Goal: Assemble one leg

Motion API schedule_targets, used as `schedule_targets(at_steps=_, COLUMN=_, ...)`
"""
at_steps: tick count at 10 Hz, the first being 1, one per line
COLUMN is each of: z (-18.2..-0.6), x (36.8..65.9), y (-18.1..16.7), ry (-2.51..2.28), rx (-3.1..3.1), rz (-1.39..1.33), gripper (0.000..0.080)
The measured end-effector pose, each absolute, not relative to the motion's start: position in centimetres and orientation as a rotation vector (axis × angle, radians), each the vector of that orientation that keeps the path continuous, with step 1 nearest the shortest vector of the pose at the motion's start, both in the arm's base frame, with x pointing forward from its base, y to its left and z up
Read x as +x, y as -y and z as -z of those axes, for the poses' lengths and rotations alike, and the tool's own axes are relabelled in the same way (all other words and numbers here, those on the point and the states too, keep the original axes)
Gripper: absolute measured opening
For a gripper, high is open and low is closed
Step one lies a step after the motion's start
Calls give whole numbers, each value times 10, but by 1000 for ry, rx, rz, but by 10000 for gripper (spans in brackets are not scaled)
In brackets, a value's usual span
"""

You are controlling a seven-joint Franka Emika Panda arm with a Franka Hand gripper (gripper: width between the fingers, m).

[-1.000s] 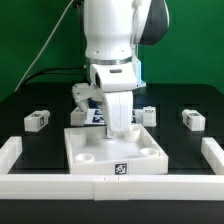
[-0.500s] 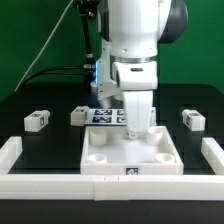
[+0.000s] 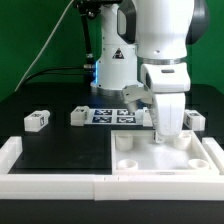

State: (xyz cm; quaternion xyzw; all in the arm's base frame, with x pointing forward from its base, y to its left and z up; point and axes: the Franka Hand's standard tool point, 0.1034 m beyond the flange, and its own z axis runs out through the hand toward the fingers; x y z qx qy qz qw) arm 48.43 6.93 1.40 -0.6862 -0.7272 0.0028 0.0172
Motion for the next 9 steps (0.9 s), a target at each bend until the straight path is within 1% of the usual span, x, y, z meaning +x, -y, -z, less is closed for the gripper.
schedule_targets(at_steps=3, z=-12, x=486, y=-74, ry=2264, rx=-2125, rz=-4, gripper=64)
schedule_targets(at_steps=4, z=-12, x=486, y=-73, ry=2262, rx=-2127, rz=-5, gripper=138)
schedule_targets(at_steps=5, z=-12, x=486, y=-73, ry=2261, rx=-2128, rz=-5, gripper=138)
schedule_targets(at_steps=7, z=-12, x=486, y=-72, ry=2260, rx=-2129, rz=-5, gripper=420)
schedule_targets(at_steps=8, z=-12, x=486, y=-72, ry=2260, rx=-2129, rz=-5, gripper=420)
schedule_targets(at_steps=9, z=-12, x=486, y=-72, ry=2259, rx=-2130, rz=-5, gripper=594)
